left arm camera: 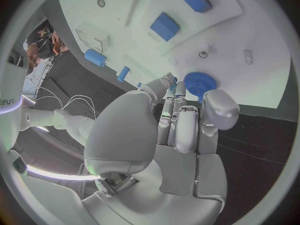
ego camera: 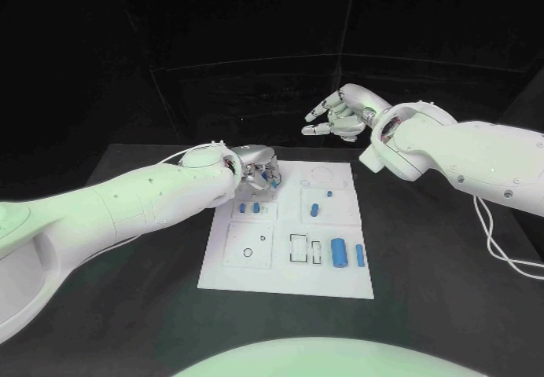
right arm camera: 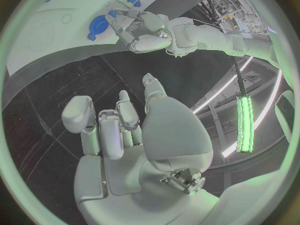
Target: Assemble the parts on the task board
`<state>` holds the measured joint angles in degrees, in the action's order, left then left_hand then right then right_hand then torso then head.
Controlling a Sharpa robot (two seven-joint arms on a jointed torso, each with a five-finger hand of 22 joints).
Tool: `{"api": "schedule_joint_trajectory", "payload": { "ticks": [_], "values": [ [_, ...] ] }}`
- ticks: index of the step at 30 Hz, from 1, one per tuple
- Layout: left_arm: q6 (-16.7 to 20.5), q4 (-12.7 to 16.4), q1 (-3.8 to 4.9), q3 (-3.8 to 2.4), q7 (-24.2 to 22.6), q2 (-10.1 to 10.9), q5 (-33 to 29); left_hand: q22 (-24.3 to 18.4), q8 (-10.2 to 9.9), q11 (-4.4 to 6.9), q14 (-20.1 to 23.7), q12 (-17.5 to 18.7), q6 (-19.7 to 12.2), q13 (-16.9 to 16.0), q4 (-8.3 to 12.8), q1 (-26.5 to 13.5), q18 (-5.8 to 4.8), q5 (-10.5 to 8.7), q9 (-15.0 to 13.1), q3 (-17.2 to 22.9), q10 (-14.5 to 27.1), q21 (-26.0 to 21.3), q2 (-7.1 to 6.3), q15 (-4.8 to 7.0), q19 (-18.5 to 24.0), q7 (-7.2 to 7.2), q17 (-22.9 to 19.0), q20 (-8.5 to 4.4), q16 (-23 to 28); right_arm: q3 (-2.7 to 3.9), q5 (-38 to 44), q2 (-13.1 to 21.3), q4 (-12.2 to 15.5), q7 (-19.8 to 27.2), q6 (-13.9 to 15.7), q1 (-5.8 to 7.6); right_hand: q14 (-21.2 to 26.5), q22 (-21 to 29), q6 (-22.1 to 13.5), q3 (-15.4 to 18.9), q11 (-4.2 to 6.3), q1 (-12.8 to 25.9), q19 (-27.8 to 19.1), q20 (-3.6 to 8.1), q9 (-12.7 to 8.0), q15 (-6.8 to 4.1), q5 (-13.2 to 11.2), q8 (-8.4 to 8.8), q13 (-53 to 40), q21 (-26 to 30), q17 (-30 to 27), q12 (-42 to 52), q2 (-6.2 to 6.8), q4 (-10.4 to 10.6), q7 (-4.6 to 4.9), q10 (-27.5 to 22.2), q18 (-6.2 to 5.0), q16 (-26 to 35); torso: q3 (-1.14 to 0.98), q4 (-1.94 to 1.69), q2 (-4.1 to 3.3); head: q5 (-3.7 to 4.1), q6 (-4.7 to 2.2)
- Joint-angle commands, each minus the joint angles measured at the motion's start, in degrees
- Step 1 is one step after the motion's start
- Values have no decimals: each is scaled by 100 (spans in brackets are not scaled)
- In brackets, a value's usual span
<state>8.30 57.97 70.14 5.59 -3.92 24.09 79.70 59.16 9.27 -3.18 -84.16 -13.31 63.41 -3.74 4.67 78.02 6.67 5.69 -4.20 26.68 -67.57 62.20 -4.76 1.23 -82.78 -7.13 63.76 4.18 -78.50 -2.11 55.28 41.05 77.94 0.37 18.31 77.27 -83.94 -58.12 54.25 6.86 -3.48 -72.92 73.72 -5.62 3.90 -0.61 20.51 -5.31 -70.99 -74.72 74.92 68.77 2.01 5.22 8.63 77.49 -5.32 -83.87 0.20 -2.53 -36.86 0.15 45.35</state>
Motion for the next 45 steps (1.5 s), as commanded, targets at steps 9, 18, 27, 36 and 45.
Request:
{"api": "schedule_joint_trajectory", "payload": {
  "ticks": [9, 18, 27, 36, 45],
  "values": [
    [104, 417, 20, -170, -66, 397, -497, 43, -51, -9, -140, 109, 57, -10, 59, -86, -46, -17, -3, 122, -83, 62, -49, 36, -24, -8, -37, -19, 4, 4, 13, 13, -12, 31, -24, 11, -347, 7, 37, 22, 2, 6, 22, 32, 0, -24, 23, -38, 6, 27, 331, 23, -63, 2, -14, 43, -99, 35, 4, -6, 0, -39, -34],
    [-208, 560, 27, -195, 28, 743, -542, 75, -69, -9, -135, 153, 72, -12, 74, -140, -51, -38, -2, 137, -115, 85, -92, 34, -22, -3, -66, -16, 9, 4, 13, 35, -16, 25, -24, 10, -350, 0, 39, 39, 3, -9, 27, 32, 0, -25, 34, -42, 1, 25, 344, 36, -80, 11, -15, 48, -98, 30, 4, -1, -10, -46, -26],
    [-352, 430, -7, -163, 61, 743, -463, 75, -76, -8, -135, 169, 75, -12, 82, -148, -50, -46, -2, 144, -122, 84, -102, 35, -18, -1, -65, -16, 7, 3, 13, 33, -19, 29, -24, 9, -350, 0, 39, 39, 3, -9, 27, 32, 0, -25, 34, -42, 1, 25, 344, 36, -80, 11, -15, 48, -98, 30, 5, 20, -13, -67, -17],
    [-486, 270, -53, -86, 131, 676, -401, 78, -86, -10, -134, 189, 75, -13, 89, -165, -49, -63, -1, 146, -128, 84, -118, 34, -14, -3, -71, -15, 6, 3, 13, 34, -16, 30, -23, 8, -350, 0, 39, 39, 3, -9, 27, 32, 0, -25, 34, -42, 1, 25, 344, 36, -80, 11, -15, 48, -98, 30, -1, 15, -13, -64, 7],
    [-650, 234, -66, -52, 173, 659, -358, 77, -88, -10, -132, 193, 76, -13, 91, -169, -49, -67, 0, 147, -131, 82, -119, 34, -12, -4, -78, -15, 8, 3, 13, 39, -10, 27, -22, 8, -350, 0, 39, 39, 3, -9, 27, 32, 0, -25, 34, -42, 1, 25, 344, 36, -80, 11, -15, 48, -98, 30, -1, 12, -12, -65, 22]
  ]
}}
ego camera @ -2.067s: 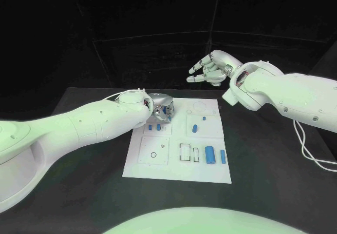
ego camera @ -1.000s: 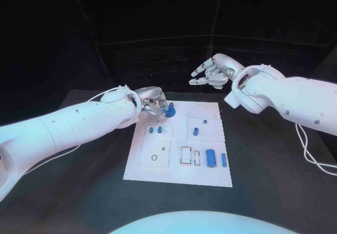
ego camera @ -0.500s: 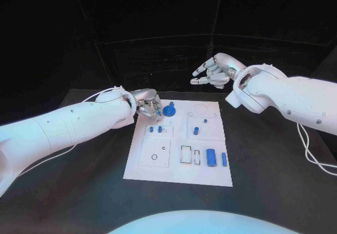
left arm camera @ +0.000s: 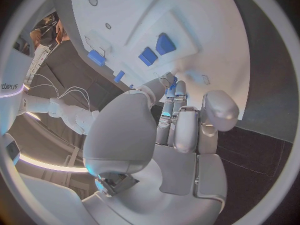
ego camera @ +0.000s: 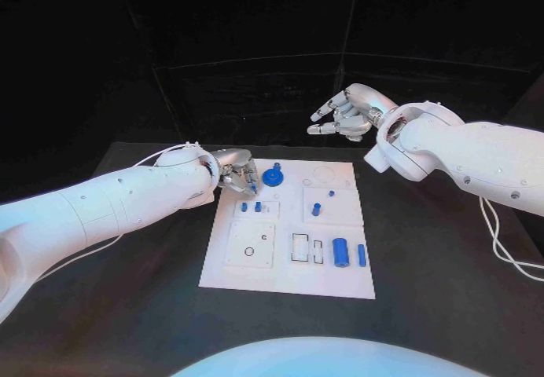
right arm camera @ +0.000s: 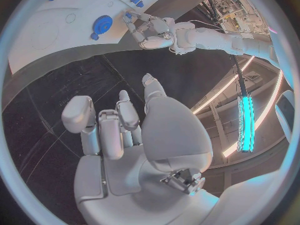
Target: Assemble the parts on the task board
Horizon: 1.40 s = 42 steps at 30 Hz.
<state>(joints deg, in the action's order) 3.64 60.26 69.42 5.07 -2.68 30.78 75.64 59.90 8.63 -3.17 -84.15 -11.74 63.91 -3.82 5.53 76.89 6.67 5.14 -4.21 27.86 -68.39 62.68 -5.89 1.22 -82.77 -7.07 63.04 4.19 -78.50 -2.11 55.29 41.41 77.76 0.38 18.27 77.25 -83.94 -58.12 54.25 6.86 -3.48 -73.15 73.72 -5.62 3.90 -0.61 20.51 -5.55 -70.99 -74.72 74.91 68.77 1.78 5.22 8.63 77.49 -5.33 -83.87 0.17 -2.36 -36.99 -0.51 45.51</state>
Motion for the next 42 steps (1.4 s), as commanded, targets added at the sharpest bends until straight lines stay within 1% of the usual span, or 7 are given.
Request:
{"api": "schedule_joint_trajectory", "payload": {
  "ticks": [1, 11, 18, 28, 34, 38, 42],
  "values": [
    [-199, 11, 6, 3, 48, -12, 49, 11, -26, -10, -132, 39, 26, -5, 6, -59, -50, -14, 0, 30, -51, 40, -8, 35, -14, -9, -11, -15, 10, 4, 12, 3, 8, 26, -18, 10, -350, 0, 39, 39, 3, 13, 27, 32, 0, -25, 34, -18, 1, 25, 346, 36, -58, 11, -16, 48, -98, 30, 3, -5, 1, 2, 7],
    [-239, 38, 4, 24, 24, -34, 52, 10, -27, -10, -133, 43, 29, -6, 7, -63, -50, -20, 0, 31, -55, 38, -9, 34, -12, -8, -7, -15, 7, 4, 12, -5, 3, 29, -22, 10, -350, 0, 39, 39, 3, 13, 27, 32, 0, -25, 34, -18, 1, 25, 346, 36, -58, 11, -16, 48, -98, 30, 3, -1, 1, 1, 16],
    [-198, 34, 3, 27, 21, -46, 53, 11, -30, -9, -132, 50, 33, -7, 9, -69, -50, -30, 0, 33, -62, 38, -9, 34, -10, -7, -12, -15, 8, 4, 12, -8, 0, 28, -25, 10, -350, 0, 39, 39, 3, 13, 27, 32, 0, -25, 34, -18, 1, 25, 346, 36, -58, 11, -16, 48, -98, 30, 4, -7, 0, 6, 24],
    [-194, -12, 3, 27, 64, -104, 53, 15, -31, -9, -131, 53, 36, -7, 9, -71, -50, -34, -1, 35, -66, 41, -8, 34, -10, -7, -16, -15, 9, 4, 12, -17, -4, 25, -32, 10, -350, 0, 39, 39, 3, 13, 27, 32, 0, -25, 34, -18, 1, 25, 346, 36, -58, 11, -16, 48, -98, 30, 3, 6, 0, 12, 28],
    [-250, -36, 3, 27, 122, -119, 53, 16, -38, -11, -130, 67, 33, -7, 11, -79, -50, -43, 1, 40, -66, 39, -6, 34, -6, -11, -19, -14, 9, 4, 12, -17, -5, 23, -33, 10, -350, 0, 39, 39, 3, 13, 27, 32, 0, -25, 34, -18, 1, 25, 346, 36, -58, 11, -16, 48, -98, 30, 2, -1, -1, 26, 34],
    [-326, -46, 3, 27, 195, -124, 53, 25, -82, -29, -127, 128, -5, -2, 23, -105, -51, -60, 11, 56, -41, 41, -15, 20, 5, -30, -29, -7, 6, 4, 12, -17, -5, 16, -38, 10, -350, 0, 39, 39, 3, 13, 27, 32, 0, -25, 34, -18, 1, 25, 346, 36, -58, 11, -16, 48, -98, 30, 3, -4, -1, 29, 40],
    [-382, -59, 3, 27, 254, -129, 53, 37, -184, -74, -121, 222, -134, 4, 38, -148, -55, -66, 38, 76, 37, 41, -44, -14, 19, -75, -52, 15, 6, 4, 12, -16, -3, 11, -42, 10, -350, 0, 39, 39, 3, 13, 27, 32, 0, -25, 34, -18, 1, 25, 346, 36, -58, 11, -16, 48, -98, 30, 4, -4, 3, 32, 48]
  ]
}}
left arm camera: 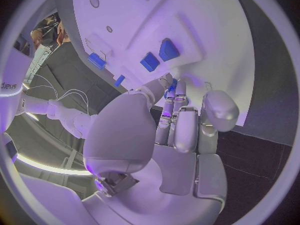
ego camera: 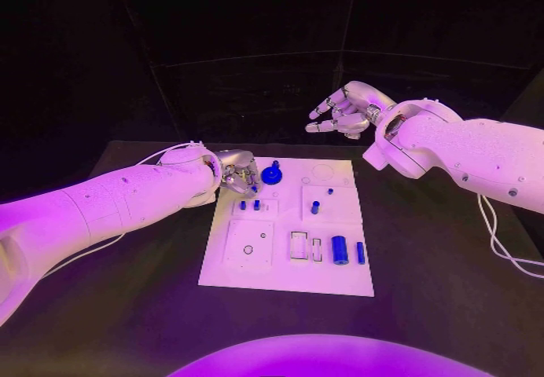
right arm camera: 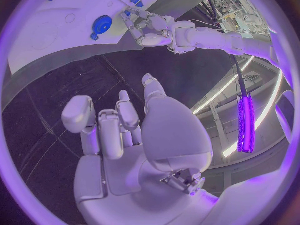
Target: Assemble the parts on the task board
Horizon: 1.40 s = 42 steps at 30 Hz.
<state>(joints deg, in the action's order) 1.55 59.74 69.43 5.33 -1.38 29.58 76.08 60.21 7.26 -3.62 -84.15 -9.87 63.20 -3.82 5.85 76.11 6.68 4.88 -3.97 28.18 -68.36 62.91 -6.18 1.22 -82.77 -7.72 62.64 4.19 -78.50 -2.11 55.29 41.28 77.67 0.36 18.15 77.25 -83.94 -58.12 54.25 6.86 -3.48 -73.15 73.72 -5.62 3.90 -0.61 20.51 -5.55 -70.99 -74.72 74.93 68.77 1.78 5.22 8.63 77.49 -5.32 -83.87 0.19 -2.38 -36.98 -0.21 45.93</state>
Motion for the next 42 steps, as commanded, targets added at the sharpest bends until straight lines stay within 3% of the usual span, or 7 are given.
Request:
{"api": "schedule_joint_trajectory", "payload": {
  "ticks": [1, 25, 29, 32, 36, 38, 42],
  "values": [
    [-186, -9, 3, 1, 134, -9, 9, 5, -64, -36, -119, 50, -85, 5, 9, -77, -55, -39, 18, 47, 49, 16, -23, -19, 21, -17, -21, 19, 7, 4, 12, -3, 6, 13, -31, 11, -350, 0, 39, 39, 3, 13, 27, 32, 0, -25, 34, -18, 1, 25, 343, 36, -58, 11, -16, 49, -98, 30, 1, -3, 2, 3, 5],
    [-11, -33, 3, 2, 112, 55, 7, -86, -379, -133, -92, 344, -637, 7, 70, -192, -23, -41, 39, 93, 420, -111, -160, -102, 105, -76, -109, 104, 2, 3, 27, 13, -26, -46, -69, 11, -320, 150, 24, 81, 1, -21, -49, 32, -3, -24, 33, -16, 252, 107, 224, -237, -70, 22, -13, -123, -126, 104, 1, -5, 5, 13, -2],
    [199, 7, 4, -4, 48, 166, -86, -203, -380, -153, -79, 393, -825, 9, 90, -196, 5, -35, 39, 104, 496, -233, -175, -116, 151, -73, -160, 119, 15, 0, 289, 27, -104, -171, -204, 3, -179, 861, 39, 110, 34, -331, -388, 57, 6, -56, -71, -47, 2300, 561, -298, -2600, -181, -17, -31, -1381, -253, 494, 10, -10, 11, 26, -16],
    [472, 74, 11, -16, -99, 297, -405, -382, -370, -181, -60, 439, -892, 15, 104, -198, 41, -25, 32, 98, 600, -414, -190, -135, 216, -88, -213, 134, 37, -4, 679, 51, -162, -242, -329, -37, -120, 1109, 199, -78, 22, -742, -467, 82, 10, -60, -306, -103, 3187, 743, -612, -3710, -302, -142, -11, -1698, -288, 741, 9, -10, 16, 31, -38],
    [982, 263, 43, -32, -628, 587, -1823, -1278, -289, -265, 238, 460, -738, 15, 133, -150, 215, 144, 2, 180, 789, -1330, -123, -194, 585, -200, -1114, 184, 492, -10, 1445, 139, -178, -306, -487, -186, -155, 1077, 465, -275, -23, -1115, -371, 54, 8, -34, -467, -153, 4318, 750, -680, -4860, -262, -302, -43, -1665, -275, 810, 1, -2, 11, 31, -76],
    [1098, 362, 52, -34, -974, 708, -2654, -2024, -257, -324, 677, 419, -643, 9, 137, -143, 356, 160, 1, 236, 865, -2151, -83, -237, 1032, -252, -2079, 222, 1048, -11, 1793, 177, -157, -314, -504, -273, -172, 1040, 535, -363, -35, -1173, -324, 44, -10, -6, -527, -108, 4764, 732, -678, -5210, -204, -347, -45, -1543, -268, 813, 4, 4, 12, 50, -98],
    [1016, 643, 59, -32, -1689, 953, -4466, -2193, -203, -305, 1306, 196, -518, -33, 71, -177, 378, 151, -5, 262, 690, -2444, 38, -244, 1358, -279, -3286, 250, 1774, -13, 2581, 240, -82, -339, -510, -483, -187, 991, 641, -538, -41, -1237, -276, 26, -12, -14, -564, -40, 5314, 708, -668, -5582, -148, -416, -80, -1393, -252, 811, 16, 1, 5, 156, -138]
  ]
}}
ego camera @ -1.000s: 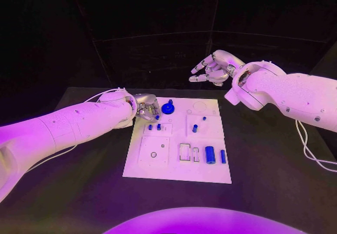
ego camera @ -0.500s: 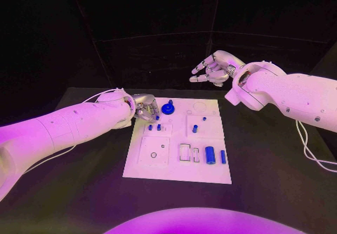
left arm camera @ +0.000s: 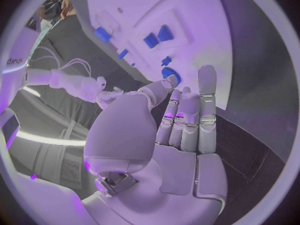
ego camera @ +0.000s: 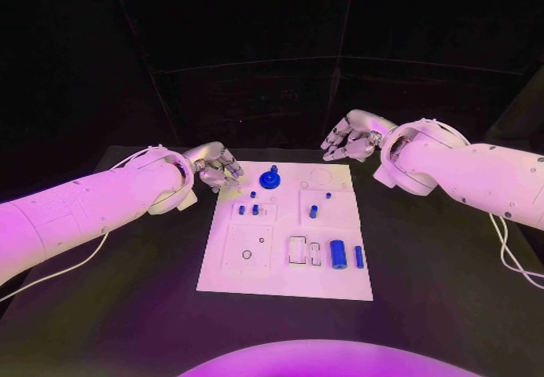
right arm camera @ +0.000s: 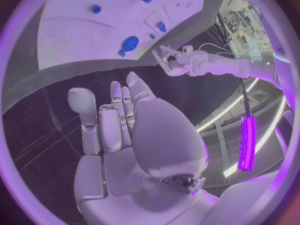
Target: Assemble the parts on the task board
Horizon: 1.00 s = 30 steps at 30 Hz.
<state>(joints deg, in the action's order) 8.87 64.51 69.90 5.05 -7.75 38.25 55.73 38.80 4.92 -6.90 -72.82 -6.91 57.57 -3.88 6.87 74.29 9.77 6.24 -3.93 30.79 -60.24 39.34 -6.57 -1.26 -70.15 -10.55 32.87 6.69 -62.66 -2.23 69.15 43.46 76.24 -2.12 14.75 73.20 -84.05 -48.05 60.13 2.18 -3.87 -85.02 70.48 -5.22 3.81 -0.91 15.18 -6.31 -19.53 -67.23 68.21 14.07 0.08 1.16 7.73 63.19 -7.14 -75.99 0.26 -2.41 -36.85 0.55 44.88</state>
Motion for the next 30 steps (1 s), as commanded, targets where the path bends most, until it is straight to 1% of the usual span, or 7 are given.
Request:
{"api": "schedule_joint_trajectory", "payload": {
  "ticks": [1, 6, 7, 11, 14, 21, 30],
  "values": [
    [229, 255, 11, -2, -1206, 147, -2870, -68, 42, 40, 234, -164, 63, -38, -47, -5, 72, 11, -10, -15, -185, -117, 95, 11, 130, 15, -407, -1, 250, -1, 1395, 34, 82, -106, -170, -139, -176, -24, 67, -103, -4, -52, 54, -21, -1, 20, -35, 49, 248, -45, 0, -165, 31, -18, 12, 31, -66, 27, 11, 2, -7, 106, -45],
    [-54, 696, -13, 8, -1716, 420, -4350, -124, 127, 99, 349, -384, 188, -75, -110, -52, 76, 4, -23, -130, -374, -218, 153, 41, 214, 58, -532, -16, 329, -1, 2185, 57, 169, -235, -125, -382, -178, -41, 58, -199, -37, -46, 68, -37, -4, 44, -84, 119, 492, -55, -1, -314, 86, -47, 30, 12, -63, 28, 3, -4, -7, 212, -87],
    [-93, 778, -18, 9, -1785, 470, -4525, -134, 142, 107, 358, -413, 206, -78, -123, -63, 76, 3, -25, -159, -386, -233, 162, 43, 220, 64, -542, -18, 332, -1, 2303, 58, 177, -263, -112, -419, -178, -42, 54, -216, -47, -40, 70, -44, -5, 52, -92, 133, 540, -55, -6, -343, 100, -51, 39, 2, -62, 31, 7, -8, -7, 241, -96],
    [-170, 1008, -35, 12, -1947, 624, -4953, -154, 169, 121, 373, -467, 233, -82, -136, -68, 76, 3, -25, -210, -402, -263, 181, 51, 226, 79, -564, -24, 335, -1, 2574, 59, 192, -352, -96, -511, -179, -37, 10, -262, -81, -13, 70, -65, -9, 77, -121, 194, 682, -53, -8, -421, 153, -64, 70, -28, -62, 31, 7, -8, -7, 267, -100],
    [-183, 1121, -46, 15, -2016, 717, -5117, -162, 180, 127, 379, -488, 244, -83, -132, -61, 76, 4, -26, -226, -408, -274, 186, 55, 227, 82, -572, -27, 336, -1, 2695, 58, 192, -396, -165, -546, -175, -31, -24, -295, -111, 11, 68, -85, -10, 100, -135, 234, 787, -50, -24, -474, 196, -76, 101, -61, -62, 41, -2, -7, -7, 281, -97],
    [-182, 1234, -57, 17, -2079, 830, -5267, -171, 193, 130, 386, -512, 254, -84, -128, -57, 76, 4, -26, -253, -411, -287, 184, 58, 229, 85, -583, -31, 338, -1, 2763, 32, 173, -401, -453, -609, -167, -1, -84, -339, -157, 66, 53, -122, -9, 137, -151, 265, 964, -31, -48, -551, 263, -94, 140, -135, -68, 56, 1, -2, -14, 272, -98],
    [-158, 1347, -61, 18, -2095, 921, -5319, -181, 200, 130, 395, -532, 256, -83, -130, -61, 75, 3, -24, -281, -407, -302, 182, 58, 231, 82, -594, -32, 341, 0, 2763, -34, 79, -396, -563, -686, -168, -15, -60, -527, -170, 19, 61, -138, -1, 143, -215, 252, 1150, -40, -42, -580, 196, -153, 152, -111, -70, 47, -2, -8, -25, 289, -85]
  ]
}}
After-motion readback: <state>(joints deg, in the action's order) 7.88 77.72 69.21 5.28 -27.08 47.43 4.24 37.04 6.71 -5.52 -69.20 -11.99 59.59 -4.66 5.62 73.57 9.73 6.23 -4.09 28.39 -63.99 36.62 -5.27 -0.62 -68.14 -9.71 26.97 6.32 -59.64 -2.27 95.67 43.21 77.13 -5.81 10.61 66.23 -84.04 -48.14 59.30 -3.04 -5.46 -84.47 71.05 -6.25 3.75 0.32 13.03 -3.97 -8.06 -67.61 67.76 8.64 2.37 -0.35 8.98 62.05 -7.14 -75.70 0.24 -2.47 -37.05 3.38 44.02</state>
